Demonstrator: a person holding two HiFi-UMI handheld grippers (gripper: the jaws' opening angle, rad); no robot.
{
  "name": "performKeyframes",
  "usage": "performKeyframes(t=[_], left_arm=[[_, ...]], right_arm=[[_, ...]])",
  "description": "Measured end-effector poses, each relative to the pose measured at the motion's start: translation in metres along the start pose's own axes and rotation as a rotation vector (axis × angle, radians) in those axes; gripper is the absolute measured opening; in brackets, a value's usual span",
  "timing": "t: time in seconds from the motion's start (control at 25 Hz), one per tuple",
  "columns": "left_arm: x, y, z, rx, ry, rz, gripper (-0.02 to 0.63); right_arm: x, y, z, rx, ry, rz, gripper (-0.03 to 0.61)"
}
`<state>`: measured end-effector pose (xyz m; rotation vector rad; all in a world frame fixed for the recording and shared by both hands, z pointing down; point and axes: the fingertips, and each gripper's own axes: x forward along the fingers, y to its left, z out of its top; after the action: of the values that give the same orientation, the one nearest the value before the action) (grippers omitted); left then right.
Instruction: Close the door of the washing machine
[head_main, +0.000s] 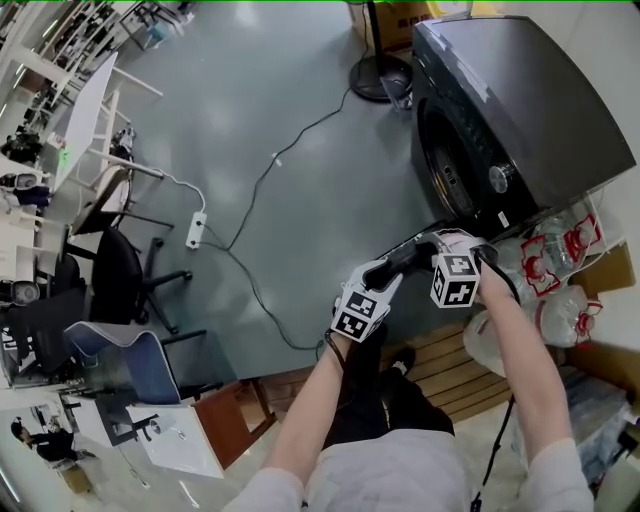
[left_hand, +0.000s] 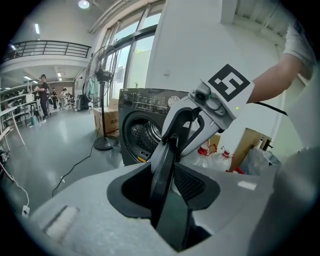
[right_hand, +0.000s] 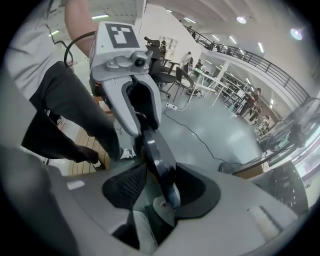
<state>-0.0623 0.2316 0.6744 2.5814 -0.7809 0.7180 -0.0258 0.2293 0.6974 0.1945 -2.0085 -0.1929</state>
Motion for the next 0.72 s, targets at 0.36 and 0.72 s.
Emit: performKeyframes(t=[0.36, 0.72], left_arm=[[0.006, 0.029, 0.007, 0.037, -0.005, -0.030, 0.156], [0.021, 0.061, 0.027, 0.097, -0.002, -0.101, 0.169]], right_arm=[[0.010, -0.023, 0.007, 0.111, 0.010, -0.056, 0.185], [0.020, -0.053, 0.008, 0.227, 0.028, -0.099, 0.181]])
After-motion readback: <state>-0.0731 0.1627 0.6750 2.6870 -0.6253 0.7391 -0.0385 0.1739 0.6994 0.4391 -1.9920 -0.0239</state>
